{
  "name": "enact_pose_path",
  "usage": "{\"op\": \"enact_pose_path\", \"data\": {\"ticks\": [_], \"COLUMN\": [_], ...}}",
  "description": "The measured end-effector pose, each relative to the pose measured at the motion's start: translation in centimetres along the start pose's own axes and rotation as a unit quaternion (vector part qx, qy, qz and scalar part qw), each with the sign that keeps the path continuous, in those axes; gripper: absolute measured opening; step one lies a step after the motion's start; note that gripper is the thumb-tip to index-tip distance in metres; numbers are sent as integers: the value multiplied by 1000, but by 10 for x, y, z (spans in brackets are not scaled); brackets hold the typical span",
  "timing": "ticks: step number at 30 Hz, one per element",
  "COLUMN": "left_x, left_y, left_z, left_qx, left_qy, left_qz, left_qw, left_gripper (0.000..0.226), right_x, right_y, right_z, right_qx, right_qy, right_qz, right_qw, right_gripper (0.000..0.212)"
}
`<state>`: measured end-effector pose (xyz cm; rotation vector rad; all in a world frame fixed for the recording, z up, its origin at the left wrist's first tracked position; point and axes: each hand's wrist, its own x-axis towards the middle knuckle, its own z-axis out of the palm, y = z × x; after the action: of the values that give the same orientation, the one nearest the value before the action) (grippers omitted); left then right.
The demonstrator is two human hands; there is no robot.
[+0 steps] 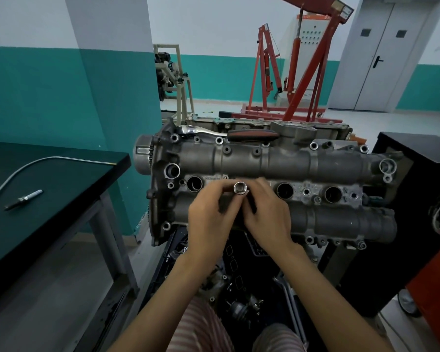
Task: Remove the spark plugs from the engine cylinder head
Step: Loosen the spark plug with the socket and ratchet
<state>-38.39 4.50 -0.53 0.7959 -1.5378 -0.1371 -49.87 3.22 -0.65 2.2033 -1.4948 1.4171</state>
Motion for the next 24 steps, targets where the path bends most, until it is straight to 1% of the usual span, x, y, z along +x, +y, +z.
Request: {"op": "enact_pose_path", "data": {"ticks": [2, 4, 6, 8, 11, 13, 15, 17, 18, 19, 22, 24], "left_x": [2, 0, -5, -6, 1, 4, 2, -3, -5, -5, -2, 1], "left_y": [0, 0, -2, -3, 1, 4, 5, 2, 0, 0, 1, 2], "left_z": [0, 1, 3, 3, 2, 1, 2, 3, 3, 2, 1, 0], "left_qx": [0, 7, 17, 22, 10, 6, 12, 25, 28, 27, 9, 5], "left_qy": [-3, -15, -27, -16, 2, -3, -13, -21, -20, -14, 1, 4], "left_qz": [1, 17, 37, 37, 6, -2, 11, 33, 37, 33, -3, -17], "left_qw": [1000, 1000, 999, 999, 1000, 1000, 1000, 999, 999, 999, 1000, 1000], "left_gripper": [23, 30, 35, 29, 24, 24, 29, 33, 31, 28, 19, 21], "right_x": [0, 1, 1, 0, 0, 0, -1, 0, 0, 0, 0, -1], "right_y": [0, 0, 1, 2, 0, 0, 1, 3, 3, 3, 2, 1], "right_z": [0, 1, 2, 2, 0, 0, 1, 3, 3, 2, 0, 0], "right_qx": [8, 22, 17, 8, 5, 16, 34, 30, 24, 19, 6, 4], "right_qy": [-7, -6, 0, 6, 5, 2, 5, 9, 11, 11, 7, 1], "right_qz": [15, 51, 60, 43, 10, 22, 49, 59, 56, 48, 5, 3], "right_qw": [1000, 998, 998, 999, 1000, 1000, 998, 998, 998, 999, 1000, 1000], "right_gripper": [33, 34, 22, 15, 27, 33, 36, 24, 18, 16, 31, 33]}}
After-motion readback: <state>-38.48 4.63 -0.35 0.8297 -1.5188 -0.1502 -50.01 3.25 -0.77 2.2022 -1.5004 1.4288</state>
